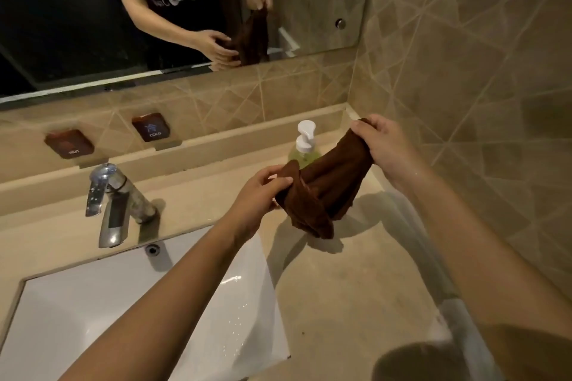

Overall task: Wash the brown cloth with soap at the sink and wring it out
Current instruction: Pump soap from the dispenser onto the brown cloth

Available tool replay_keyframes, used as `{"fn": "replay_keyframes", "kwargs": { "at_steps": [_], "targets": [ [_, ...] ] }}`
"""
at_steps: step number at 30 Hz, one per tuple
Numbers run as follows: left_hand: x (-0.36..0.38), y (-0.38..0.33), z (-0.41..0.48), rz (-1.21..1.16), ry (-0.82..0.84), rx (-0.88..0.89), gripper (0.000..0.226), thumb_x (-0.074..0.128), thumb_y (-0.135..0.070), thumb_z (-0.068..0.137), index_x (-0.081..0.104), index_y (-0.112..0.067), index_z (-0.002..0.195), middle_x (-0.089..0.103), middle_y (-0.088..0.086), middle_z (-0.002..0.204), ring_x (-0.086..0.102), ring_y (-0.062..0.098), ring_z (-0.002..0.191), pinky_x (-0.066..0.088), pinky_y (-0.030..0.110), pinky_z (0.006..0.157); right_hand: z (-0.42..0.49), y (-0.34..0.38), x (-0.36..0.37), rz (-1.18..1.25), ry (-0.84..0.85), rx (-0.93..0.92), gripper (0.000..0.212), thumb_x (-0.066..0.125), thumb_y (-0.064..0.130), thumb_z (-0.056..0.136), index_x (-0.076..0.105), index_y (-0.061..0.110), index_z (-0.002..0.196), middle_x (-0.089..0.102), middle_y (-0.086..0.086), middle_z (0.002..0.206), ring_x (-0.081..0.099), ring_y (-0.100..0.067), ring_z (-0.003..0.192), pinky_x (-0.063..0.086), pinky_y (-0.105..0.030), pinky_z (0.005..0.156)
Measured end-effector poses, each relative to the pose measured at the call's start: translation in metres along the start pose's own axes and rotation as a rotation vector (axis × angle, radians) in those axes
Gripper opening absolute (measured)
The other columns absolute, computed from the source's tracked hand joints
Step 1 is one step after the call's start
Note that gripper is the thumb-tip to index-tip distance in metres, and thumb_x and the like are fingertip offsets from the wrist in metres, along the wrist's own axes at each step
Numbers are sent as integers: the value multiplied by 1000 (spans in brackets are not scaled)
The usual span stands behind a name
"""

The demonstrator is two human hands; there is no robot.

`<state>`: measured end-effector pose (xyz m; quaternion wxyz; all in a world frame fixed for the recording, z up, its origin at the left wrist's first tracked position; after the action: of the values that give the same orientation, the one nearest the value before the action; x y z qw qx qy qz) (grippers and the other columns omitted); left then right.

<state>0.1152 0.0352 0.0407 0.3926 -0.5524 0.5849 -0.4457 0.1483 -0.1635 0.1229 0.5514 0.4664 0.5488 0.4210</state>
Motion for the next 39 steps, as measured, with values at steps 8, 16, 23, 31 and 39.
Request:
{"fn": "replay_keyframes", "kwargs": {
  "at_steps": [8, 16, 23, 31, 39],
  "targets": [
    [-22, 50, 4, 222, -48, -229, 37, 48, -2, 88, 56, -9, 124, 65, 19, 111, 64, 31, 96, 57, 39, 82, 0, 61, -17, 107, -123, -140, 30, 51, 24, 92, 57, -4, 101, 55, -8, 82, 55, -17, 81, 47, -31, 77],
    [41, -24, -16, 340, 301, 159, 71, 69, -35, 83, 33, -34, 144, 45, -12, 139, 44, 5, 123, 37, 17, 93, -9, 81, -5, 40, -10, -134, 23, 49, 25, 94, 59, 4, 89, 57, -7, 81, 58, -15, 77, 47, -28, 72],
    [47, -46, -1, 383, -62, 496, 18, 69, -15, 80, 53, -23, 83, 57, 3, 105, 53, 8, 97, 40, 15, 80, -2, 79, -19, 97, 20, -101, 22, 49, 22, 94, 61, 16, 76, 63, -1, 78, 63, -11, 76, 50, -25, 67],
    [32, -2, 23, 25, 240, -22, 12, 58, -15, 85, 55, -14, 97, 60, 13, 88, 59, 28, 86, 49, 36, 74, 30, -10, -16, 261, -53, 229, 18, 46, 15, 96, 57, 8, 83, 61, -9, 89, 62, -14, 77, 57, -27, 68],
    [42, 21, 33, -222, 290, -272, 19, 51, -11, 96, 65, -4, 105, 74, 8, 88, 71, 17, 75, 58, 24, 68, 64, -78, 2, 209, -21, 442, 15, 50, 14, 93, 56, 9, 80, 58, -7, 81, 58, -15, 70, 53, -29, 62]
  ]
}}
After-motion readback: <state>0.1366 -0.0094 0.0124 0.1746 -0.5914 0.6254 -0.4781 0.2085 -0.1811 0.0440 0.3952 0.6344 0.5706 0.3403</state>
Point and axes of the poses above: each hand's wrist, its own z-axis towards the middle knuckle, its own x-axis out of the palm, y = z × x, the point moved 7 cm from there along z, towards the middle knuckle
